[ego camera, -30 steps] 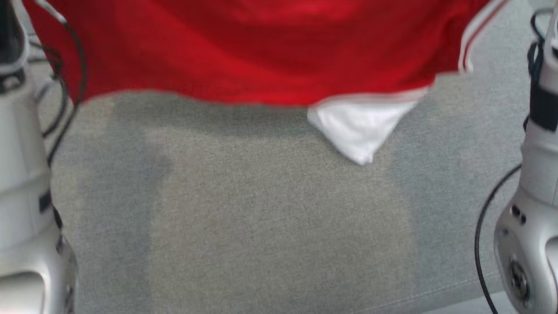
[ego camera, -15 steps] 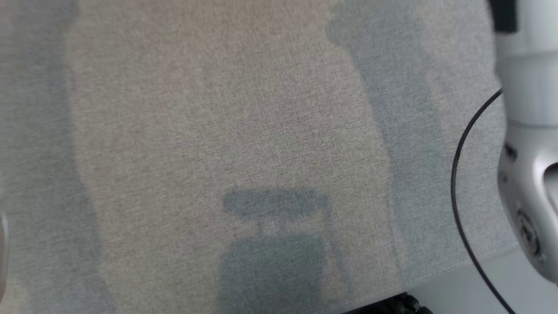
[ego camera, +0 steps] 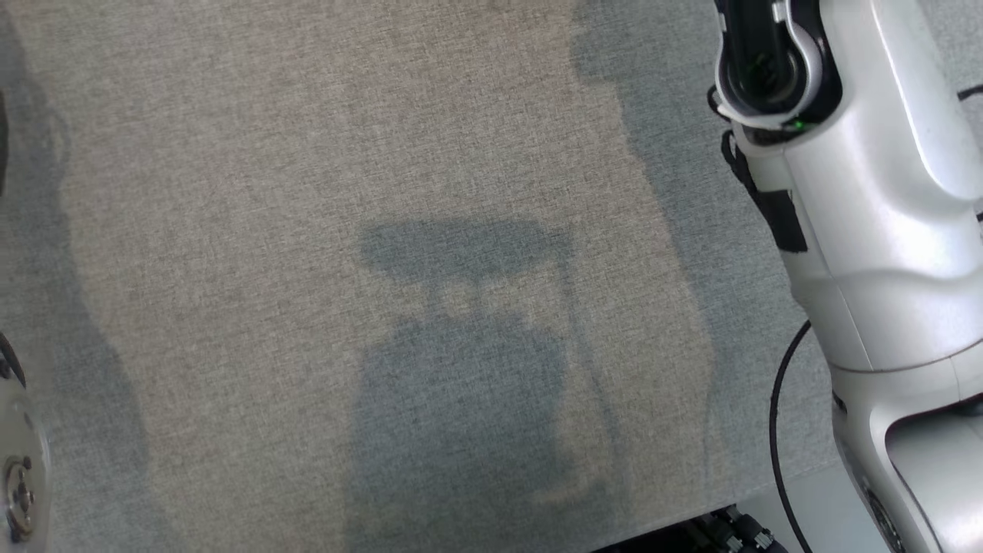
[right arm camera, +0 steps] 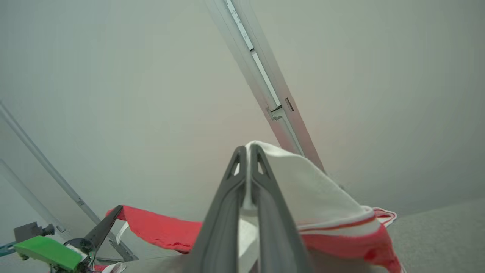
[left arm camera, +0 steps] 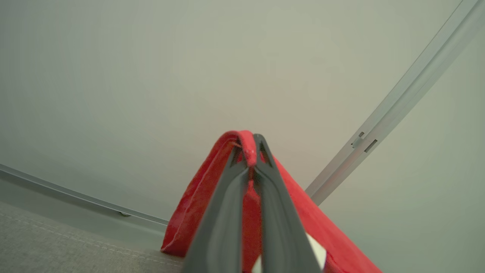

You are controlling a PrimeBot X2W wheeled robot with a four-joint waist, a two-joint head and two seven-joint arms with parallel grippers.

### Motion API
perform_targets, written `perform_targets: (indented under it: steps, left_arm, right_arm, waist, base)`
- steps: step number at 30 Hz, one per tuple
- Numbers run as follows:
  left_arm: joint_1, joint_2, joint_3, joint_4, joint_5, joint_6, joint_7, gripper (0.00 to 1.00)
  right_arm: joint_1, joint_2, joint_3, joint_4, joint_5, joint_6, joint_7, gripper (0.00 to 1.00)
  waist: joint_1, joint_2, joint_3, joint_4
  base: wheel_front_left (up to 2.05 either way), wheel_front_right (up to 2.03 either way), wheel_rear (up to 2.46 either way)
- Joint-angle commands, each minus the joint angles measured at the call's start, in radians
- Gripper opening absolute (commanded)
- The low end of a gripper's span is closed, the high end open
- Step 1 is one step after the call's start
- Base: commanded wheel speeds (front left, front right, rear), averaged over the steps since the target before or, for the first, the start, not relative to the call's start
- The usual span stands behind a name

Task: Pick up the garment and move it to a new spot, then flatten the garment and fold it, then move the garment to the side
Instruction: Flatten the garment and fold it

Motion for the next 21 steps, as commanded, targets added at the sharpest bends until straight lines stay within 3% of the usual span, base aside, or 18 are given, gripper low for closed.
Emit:
perform_targets:
  steps: [1,7,12,21]
  left_arm:
    - [0.035,0.005,-0.002,-0.019,-0.011,-0.007,-0.005,0.00]
    - [0.219,0.023,-0.060,-0.199,-0.084,-0.006,-0.009,0.00]
    - [0.440,0.013,-0.048,-0.357,-0.134,-0.007,-0.009,0.00]
    - [0.855,-0.052,0.016,-0.546,-0.099,0.003,-0.010,0.00]
  right_arm:
    - [0.043,-0.015,-0.007,-0.028,0.017,0.000,-0.005,0.00]
    - [0.235,-0.084,-0.008,-0.118,0.069,0.000,0.003,0.00]
    - [0.433,-0.139,-0.029,-0.185,0.092,0.000,0.012,0.00]
    - [0.791,-0.140,-0.108,-0.283,0.137,0.000,0.035,0.00]
  waist:
    - [-0.0002,0.0000,-0.023,0.018]
    - [-0.0002,0.0000,-0.084,0.056]
    - [-0.0002,0.0000,-0.153,0.090]
    - [-0.0002,0.0000,-0.277,0.129]
  base:
    - [0.00,0.00,0.00]
    - [0.00,0.00,0.00]
    - [0.00,0.00,0.00]
    - [0.00,0.00,0.00]
